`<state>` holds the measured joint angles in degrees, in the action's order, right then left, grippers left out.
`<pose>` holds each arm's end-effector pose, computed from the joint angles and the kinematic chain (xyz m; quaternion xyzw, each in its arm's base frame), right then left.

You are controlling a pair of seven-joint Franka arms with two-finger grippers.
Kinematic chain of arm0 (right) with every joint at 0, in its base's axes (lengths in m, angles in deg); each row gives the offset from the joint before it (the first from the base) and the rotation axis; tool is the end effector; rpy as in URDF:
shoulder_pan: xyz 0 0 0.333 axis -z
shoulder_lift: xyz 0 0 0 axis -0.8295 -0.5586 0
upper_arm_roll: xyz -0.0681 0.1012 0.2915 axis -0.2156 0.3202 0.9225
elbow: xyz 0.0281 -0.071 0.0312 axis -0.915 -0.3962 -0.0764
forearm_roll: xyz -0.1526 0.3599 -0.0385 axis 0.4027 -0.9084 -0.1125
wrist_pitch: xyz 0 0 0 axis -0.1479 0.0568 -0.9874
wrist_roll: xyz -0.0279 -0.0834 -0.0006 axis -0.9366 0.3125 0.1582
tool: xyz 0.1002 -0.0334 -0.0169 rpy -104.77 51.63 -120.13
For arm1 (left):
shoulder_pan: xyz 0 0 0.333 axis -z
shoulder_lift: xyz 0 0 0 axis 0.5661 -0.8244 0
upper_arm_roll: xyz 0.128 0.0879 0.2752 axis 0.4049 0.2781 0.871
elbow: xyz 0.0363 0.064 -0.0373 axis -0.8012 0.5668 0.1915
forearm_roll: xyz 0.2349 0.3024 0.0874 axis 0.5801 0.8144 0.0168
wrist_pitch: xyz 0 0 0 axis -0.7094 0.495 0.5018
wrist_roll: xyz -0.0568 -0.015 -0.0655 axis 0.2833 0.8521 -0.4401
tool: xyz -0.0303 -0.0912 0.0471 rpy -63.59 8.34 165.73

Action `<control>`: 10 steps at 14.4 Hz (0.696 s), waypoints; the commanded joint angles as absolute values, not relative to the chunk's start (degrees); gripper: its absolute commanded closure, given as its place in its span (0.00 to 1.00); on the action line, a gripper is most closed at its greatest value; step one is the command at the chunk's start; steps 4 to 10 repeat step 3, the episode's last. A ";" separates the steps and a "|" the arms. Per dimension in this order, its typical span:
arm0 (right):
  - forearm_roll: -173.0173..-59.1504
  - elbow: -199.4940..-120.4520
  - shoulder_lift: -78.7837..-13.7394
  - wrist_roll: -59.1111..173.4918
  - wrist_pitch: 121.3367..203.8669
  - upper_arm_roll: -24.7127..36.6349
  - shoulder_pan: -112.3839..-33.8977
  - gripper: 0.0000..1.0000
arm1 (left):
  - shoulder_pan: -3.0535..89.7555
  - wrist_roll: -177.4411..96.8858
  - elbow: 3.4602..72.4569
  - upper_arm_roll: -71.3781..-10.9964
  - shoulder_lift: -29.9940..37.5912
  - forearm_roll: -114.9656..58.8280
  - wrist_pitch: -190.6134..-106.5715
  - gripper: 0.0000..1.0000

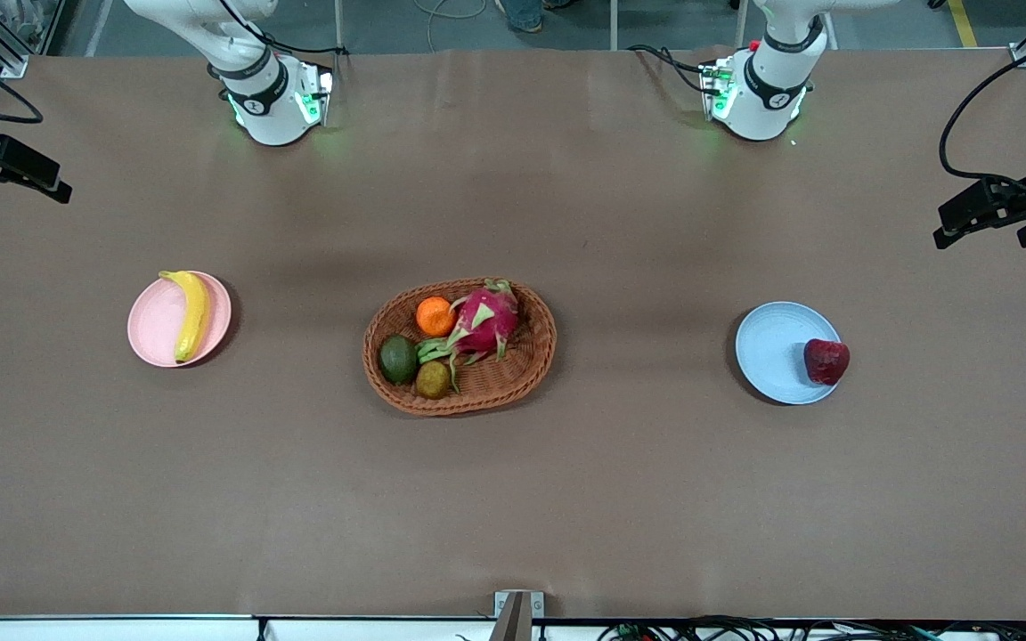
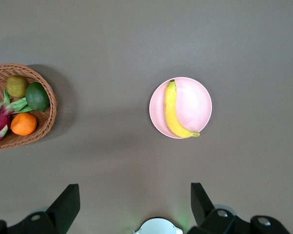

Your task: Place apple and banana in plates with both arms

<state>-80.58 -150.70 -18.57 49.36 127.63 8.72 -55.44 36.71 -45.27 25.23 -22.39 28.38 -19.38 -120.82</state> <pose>0.5132 -0.0275 0.6533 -0.9976 0.0513 0.0432 0.0143 0.5590 -0.0170 0.6392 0.9999 -0.0019 0.0111 0.0028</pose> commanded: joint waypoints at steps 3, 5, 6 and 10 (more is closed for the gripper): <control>-79.41 -153.50 -16.91 52.76 129.16 9.13 -55.08 0.00 | 36.32 -46.29 24.38 -22.51 28.63 -20.22 -119.94 0.00; -79.41 -153.50 -16.91 52.76 129.16 9.13 -55.08 0.00 | 36.32 -46.29 24.38 -22.51 28.63 -20.22 -119.94 0.00; -79.41 -153.50 -16.91 52.76 129.16 9.13 -55.08 0.00 | 36.32 -46.29 24.38 -22.51 28.63 -20.22 -119.94 0.00; -79.41 -153.50 -16.91 52.76 129.16 9.13 -55.08 0.00 | 36.32 -46.29 24.38 -22.51 28.63 -20.22 -119.94 0.00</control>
